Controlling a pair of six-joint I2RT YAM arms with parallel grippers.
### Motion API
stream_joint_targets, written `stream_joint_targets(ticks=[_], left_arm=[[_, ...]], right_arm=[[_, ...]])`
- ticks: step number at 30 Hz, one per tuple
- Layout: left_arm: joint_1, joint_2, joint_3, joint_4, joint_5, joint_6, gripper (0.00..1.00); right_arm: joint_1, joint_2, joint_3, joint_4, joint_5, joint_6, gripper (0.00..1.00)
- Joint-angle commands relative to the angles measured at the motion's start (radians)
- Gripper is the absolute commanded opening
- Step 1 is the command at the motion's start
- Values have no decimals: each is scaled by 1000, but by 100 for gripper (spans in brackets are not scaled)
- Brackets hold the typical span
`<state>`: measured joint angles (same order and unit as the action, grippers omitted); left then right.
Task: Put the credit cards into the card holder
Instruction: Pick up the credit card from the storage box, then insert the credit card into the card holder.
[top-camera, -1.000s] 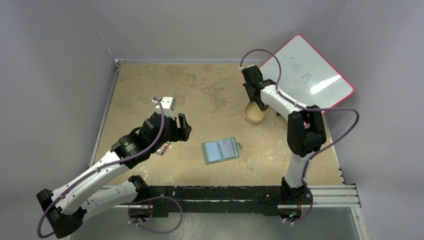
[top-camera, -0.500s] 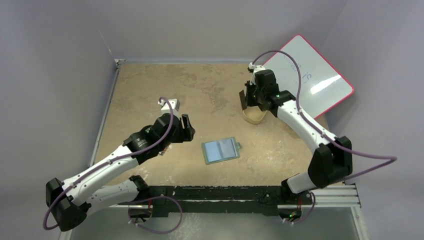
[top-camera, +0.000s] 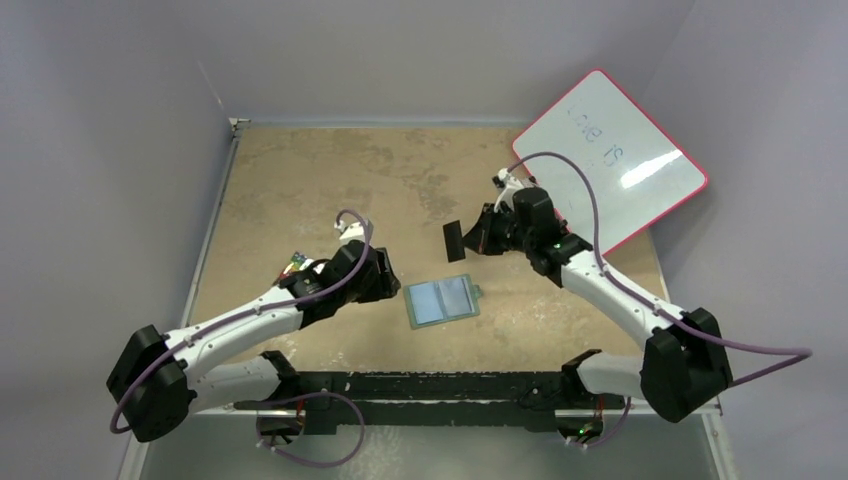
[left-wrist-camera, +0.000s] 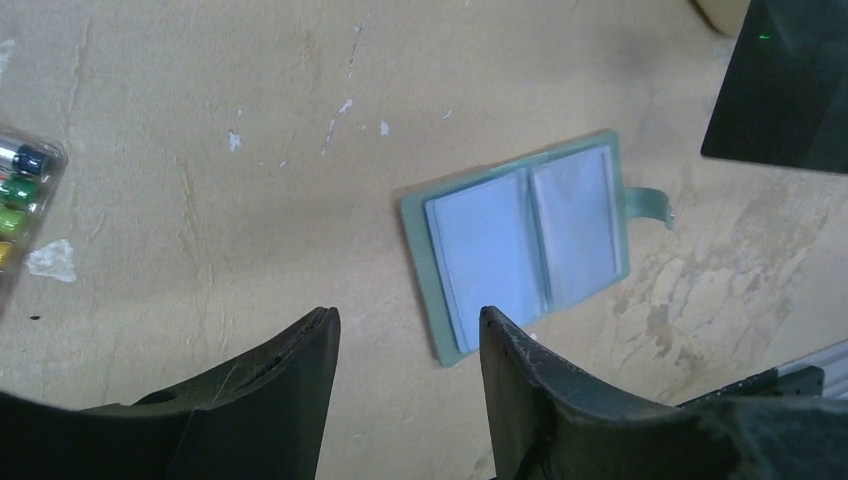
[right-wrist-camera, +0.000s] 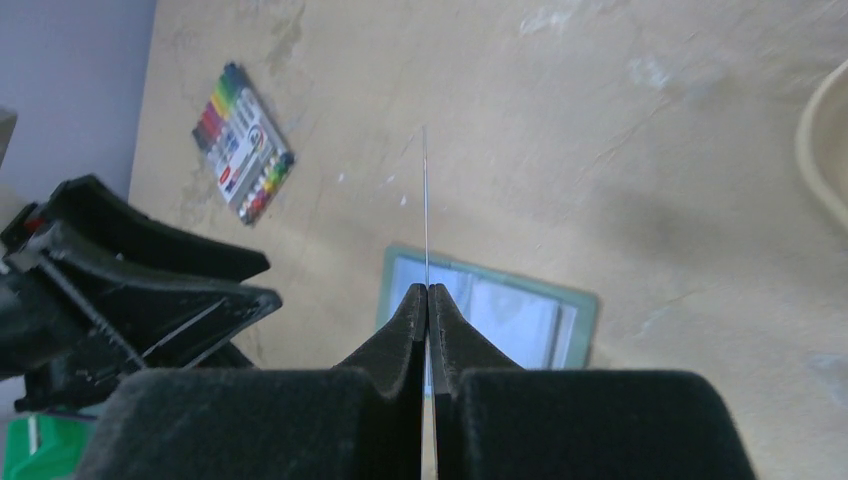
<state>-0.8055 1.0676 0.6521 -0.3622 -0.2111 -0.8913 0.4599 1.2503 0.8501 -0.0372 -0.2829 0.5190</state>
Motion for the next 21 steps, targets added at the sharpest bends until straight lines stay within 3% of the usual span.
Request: stream_joint_targets(ticks=[1,5,8,15,21], left_arm=[[3,44,-51,137,21,-50,52],[3,82,-90,213,41,-74,50],[4,105,-105,278,59,-81,46],[3,139,-145,434,154,-101,20],[3,193,-177,500,169,-111,9]], right_arm=[[48,-35,-95,187,-77,119,0],[66,-66,-239,367,-139,210,0],[67,-61,-279,380,-125,217,0],[66,-54,-379,498,-132,248,0],[67,-2,-413,555,-130,250,0]])
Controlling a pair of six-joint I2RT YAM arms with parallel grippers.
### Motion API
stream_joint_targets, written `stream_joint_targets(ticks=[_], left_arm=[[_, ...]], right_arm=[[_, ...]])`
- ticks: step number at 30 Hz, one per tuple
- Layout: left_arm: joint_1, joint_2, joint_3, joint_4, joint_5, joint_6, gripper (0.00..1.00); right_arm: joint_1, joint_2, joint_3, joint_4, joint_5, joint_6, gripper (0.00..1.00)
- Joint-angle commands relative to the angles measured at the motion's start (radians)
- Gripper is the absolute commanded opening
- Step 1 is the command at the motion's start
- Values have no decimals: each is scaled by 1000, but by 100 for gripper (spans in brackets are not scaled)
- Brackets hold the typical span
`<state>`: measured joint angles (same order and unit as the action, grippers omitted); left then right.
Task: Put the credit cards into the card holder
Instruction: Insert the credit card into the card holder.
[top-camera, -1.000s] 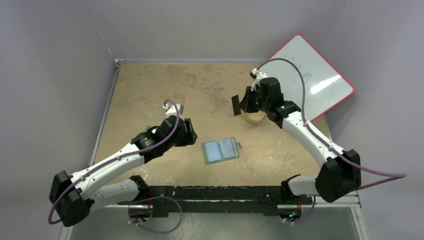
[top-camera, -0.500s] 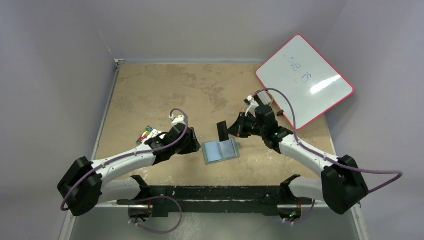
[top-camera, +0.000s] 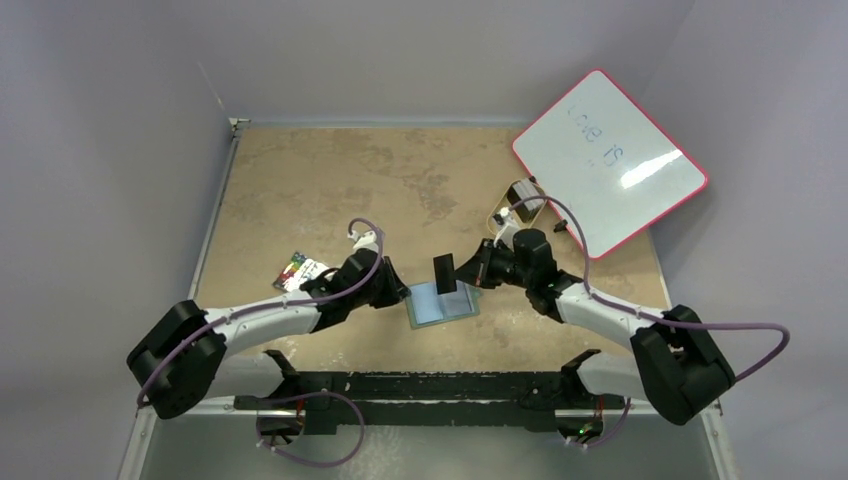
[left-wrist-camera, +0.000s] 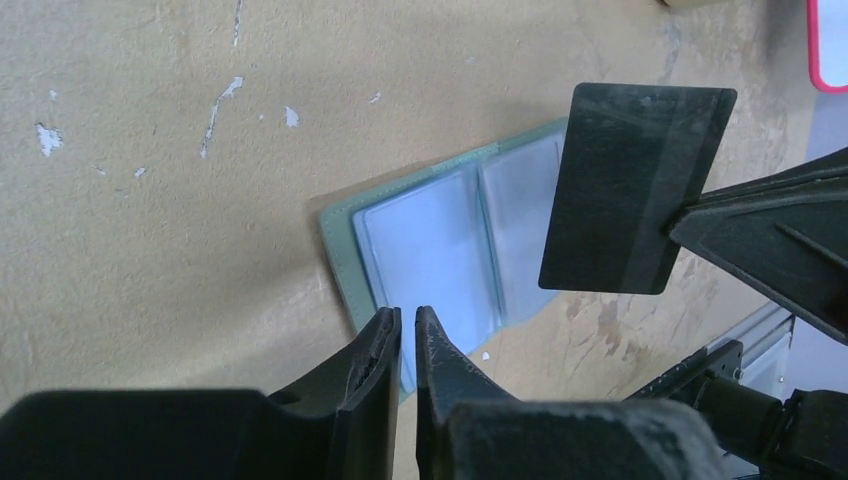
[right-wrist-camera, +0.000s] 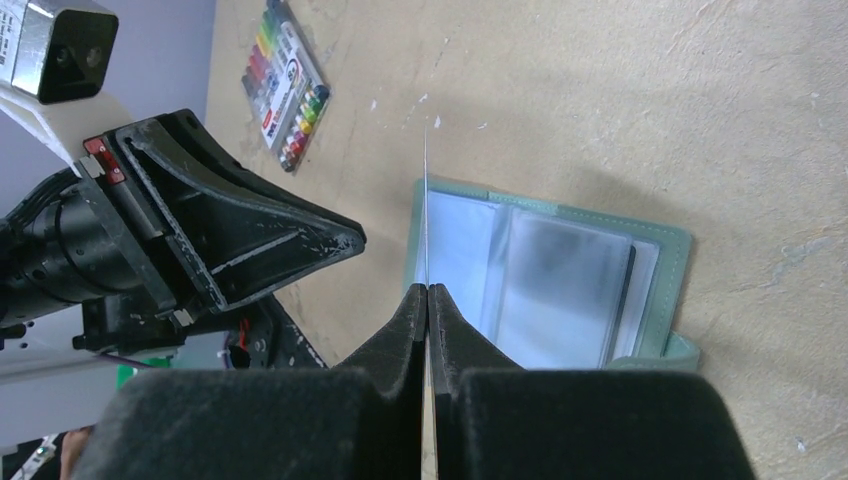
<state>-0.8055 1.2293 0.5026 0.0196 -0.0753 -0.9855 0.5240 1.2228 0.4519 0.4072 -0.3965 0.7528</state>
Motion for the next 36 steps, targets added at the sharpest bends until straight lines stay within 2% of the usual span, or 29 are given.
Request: stream_joint_targets(ticks=[1,6,20,36], left_arm=[[3,44,-39,140,40,-21,8],[4,91,-71,201,42,-31,4],[3,155,-58,154,-17,-9,4],[3,159,-61,135,-39,-10,4]], right_arm=[[3,33,-22,122,-14,14,0],[3,81,-39,160,-12,-3,0],[3,166,-77,222,-1,-22,0],[3,136,-130,189,-14,49,0]])
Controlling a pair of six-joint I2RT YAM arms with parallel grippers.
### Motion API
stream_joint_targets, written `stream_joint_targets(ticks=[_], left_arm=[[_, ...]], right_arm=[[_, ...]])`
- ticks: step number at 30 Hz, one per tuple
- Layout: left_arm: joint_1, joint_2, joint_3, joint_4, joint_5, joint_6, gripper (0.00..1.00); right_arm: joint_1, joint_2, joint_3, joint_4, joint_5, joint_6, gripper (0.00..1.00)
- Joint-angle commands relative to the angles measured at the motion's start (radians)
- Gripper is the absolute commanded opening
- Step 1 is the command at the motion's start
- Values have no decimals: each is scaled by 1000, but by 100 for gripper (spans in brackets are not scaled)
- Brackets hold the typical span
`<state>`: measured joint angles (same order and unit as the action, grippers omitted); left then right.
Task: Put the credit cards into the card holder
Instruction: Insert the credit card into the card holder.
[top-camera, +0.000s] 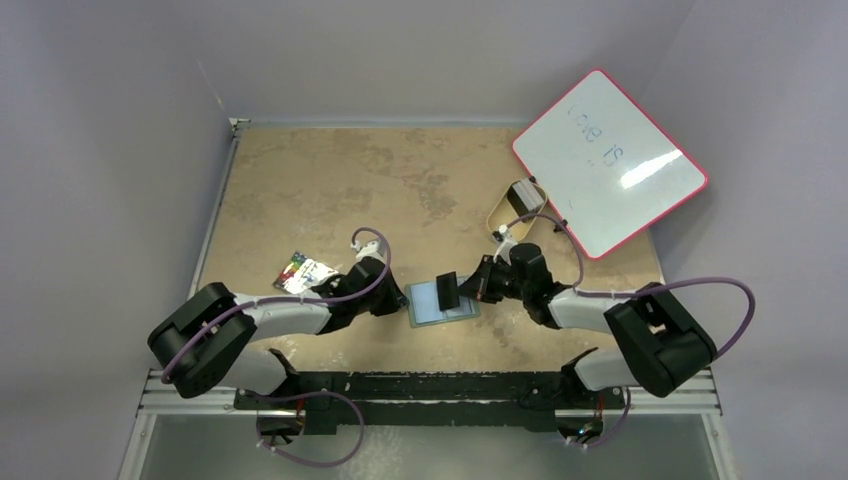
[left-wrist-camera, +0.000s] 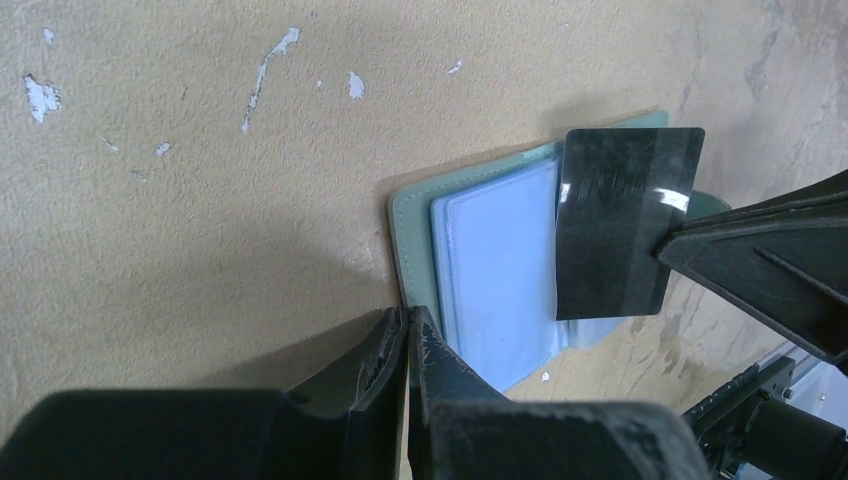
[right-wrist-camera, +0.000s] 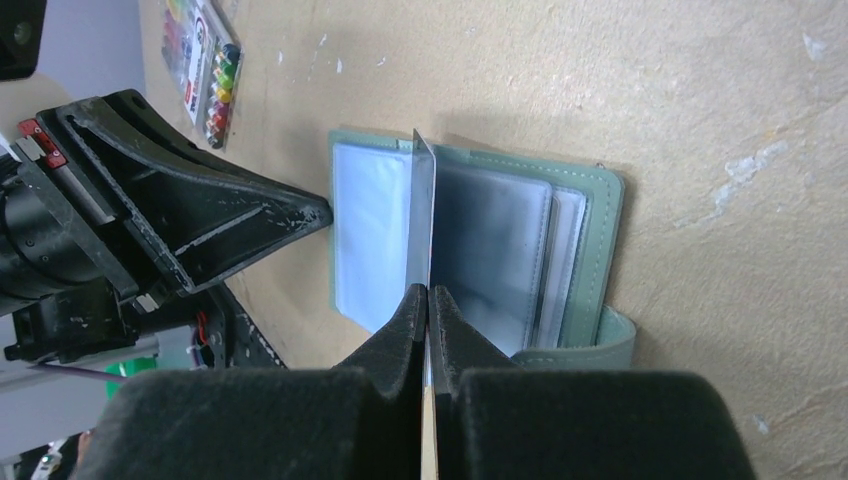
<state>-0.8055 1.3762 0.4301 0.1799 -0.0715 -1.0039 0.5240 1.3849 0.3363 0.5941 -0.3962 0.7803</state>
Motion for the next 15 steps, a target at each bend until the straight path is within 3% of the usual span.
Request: stream_joint_targets(ticks=[1,15], left_arm=[[2,12,13,-26,-43,8,4],[2,6,18,-45,-57,8,4]], right_arm=[[2,-24,-14,0,-17,23,0],[3,25,3,-32,-65,21,0]])
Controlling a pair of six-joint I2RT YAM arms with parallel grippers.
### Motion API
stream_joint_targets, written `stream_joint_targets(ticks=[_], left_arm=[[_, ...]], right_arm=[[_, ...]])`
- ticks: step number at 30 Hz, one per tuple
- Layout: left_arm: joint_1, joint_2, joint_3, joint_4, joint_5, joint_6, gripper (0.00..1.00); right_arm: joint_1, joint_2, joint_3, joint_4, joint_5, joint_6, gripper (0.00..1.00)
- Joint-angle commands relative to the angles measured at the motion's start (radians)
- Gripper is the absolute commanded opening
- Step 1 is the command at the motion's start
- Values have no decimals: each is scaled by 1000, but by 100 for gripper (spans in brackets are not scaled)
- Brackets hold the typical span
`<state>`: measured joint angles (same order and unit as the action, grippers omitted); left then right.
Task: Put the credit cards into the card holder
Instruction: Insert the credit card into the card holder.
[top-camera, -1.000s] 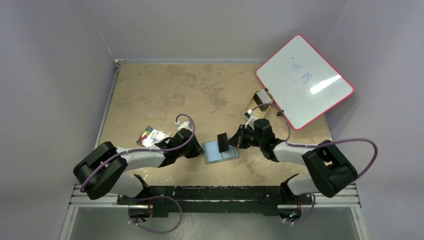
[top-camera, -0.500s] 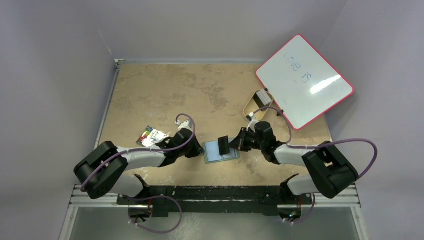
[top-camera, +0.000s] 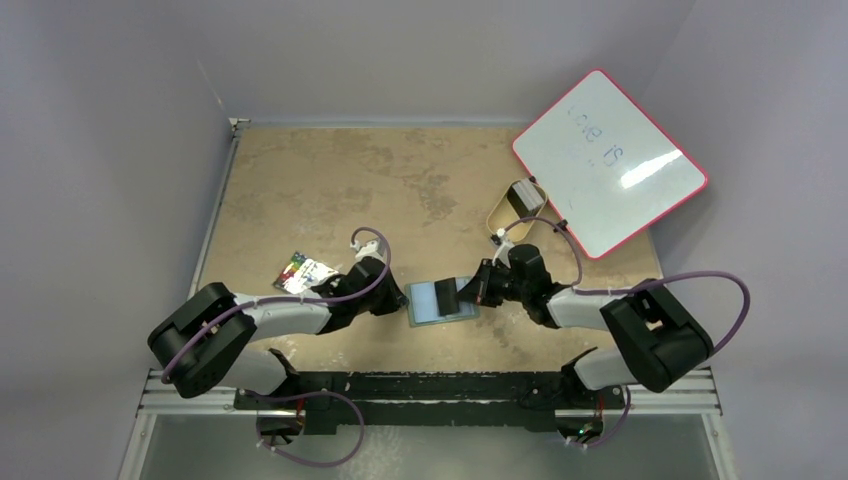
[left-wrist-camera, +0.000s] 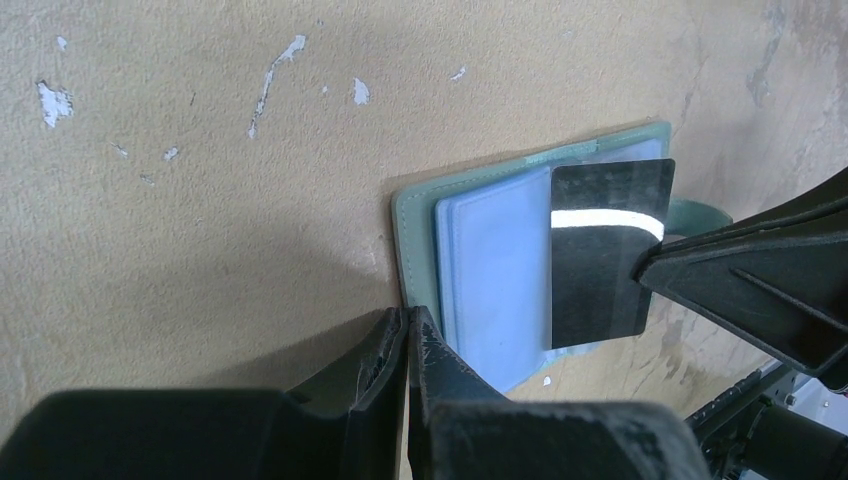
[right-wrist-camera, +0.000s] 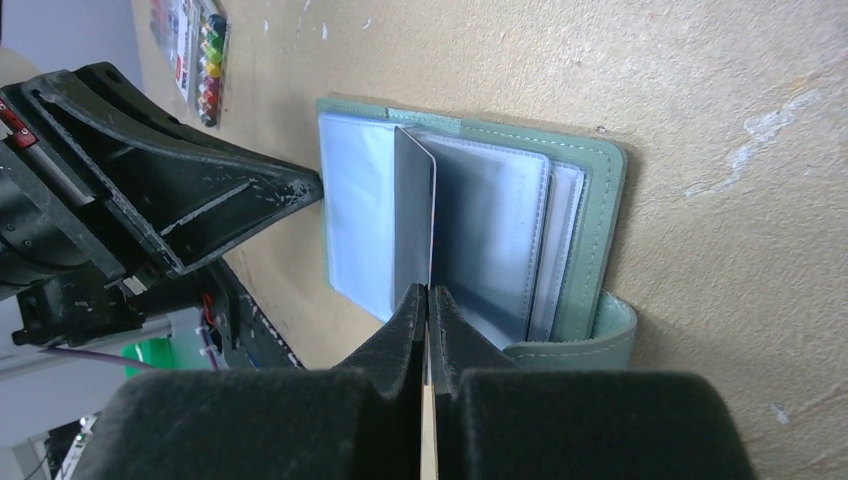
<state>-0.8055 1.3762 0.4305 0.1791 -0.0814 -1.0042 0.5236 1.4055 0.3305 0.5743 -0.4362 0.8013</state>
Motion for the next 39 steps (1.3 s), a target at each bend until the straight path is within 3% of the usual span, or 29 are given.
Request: stream_joint_targets(ticks=[1,13,22,34,39], left_arm=[[3,6,18,-45,-48,9,4],[3,4,23,-58,-54,10,4],[2,0,24,-53,-46,4,4],[2,-11,21,-58,-47,-1,4],[2,-16,23,-59,-43,-6,4]], right_arm=[[5,4,7,-12,-28,-1,0],[4,-8,30,-64,-33,1,0],[5,78,35,39,-74,13,0],[27,150,76,53,-82,27,0],[59,165,106,29,-61,25,5]])
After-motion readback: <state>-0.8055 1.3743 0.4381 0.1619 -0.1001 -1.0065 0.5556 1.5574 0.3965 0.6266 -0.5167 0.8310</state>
